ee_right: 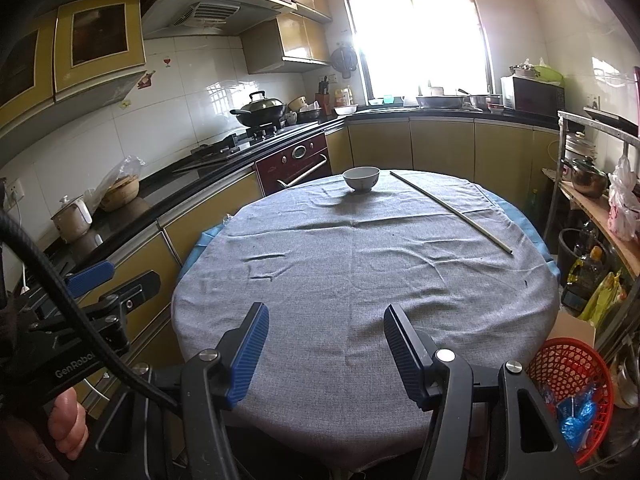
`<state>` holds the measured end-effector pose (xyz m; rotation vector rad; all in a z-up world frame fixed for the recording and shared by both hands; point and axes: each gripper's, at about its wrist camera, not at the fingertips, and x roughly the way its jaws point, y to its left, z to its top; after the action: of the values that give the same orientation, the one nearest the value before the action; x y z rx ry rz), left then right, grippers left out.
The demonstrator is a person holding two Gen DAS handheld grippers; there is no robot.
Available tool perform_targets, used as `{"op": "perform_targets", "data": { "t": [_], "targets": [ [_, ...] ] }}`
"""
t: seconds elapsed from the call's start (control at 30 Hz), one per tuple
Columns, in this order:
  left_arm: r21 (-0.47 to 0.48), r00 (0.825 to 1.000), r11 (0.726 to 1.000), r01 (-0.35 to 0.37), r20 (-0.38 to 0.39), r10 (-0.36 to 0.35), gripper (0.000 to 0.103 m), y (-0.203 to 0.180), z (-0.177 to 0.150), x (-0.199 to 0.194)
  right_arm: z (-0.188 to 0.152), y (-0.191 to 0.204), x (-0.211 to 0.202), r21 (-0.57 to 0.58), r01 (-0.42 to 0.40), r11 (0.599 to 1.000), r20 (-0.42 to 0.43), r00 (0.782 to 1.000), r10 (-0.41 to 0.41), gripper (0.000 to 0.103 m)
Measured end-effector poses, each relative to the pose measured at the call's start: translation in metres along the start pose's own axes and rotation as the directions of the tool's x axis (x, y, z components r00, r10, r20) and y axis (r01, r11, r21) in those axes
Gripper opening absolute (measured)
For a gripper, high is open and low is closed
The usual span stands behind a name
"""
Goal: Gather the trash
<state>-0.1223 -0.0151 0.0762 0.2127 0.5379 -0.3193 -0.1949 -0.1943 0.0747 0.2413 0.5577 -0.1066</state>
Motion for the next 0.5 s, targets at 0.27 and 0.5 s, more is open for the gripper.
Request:
{"op": "perform_targets", "data": {
  "t": [0.27,0.5],
  "targets": [
    [-0.002,1.0,1.0,-0.001,0.003,0.001,0.071,-0.0004,0.0002,-0.0002,0.0008,0.0022,-0.0003,-0.004,-0.001,1.0,0.0,1.0,0.001,0.064],
    [-0.001,1.0,1.0,0.0,0.001,0.0,0.071,-0.0004,0.0008,-0.0006,0.0015,0.0033,-0.0003,-0.004,-0.002,1.0,-0.001,1.0,0.002,0.064]
  ]
}}
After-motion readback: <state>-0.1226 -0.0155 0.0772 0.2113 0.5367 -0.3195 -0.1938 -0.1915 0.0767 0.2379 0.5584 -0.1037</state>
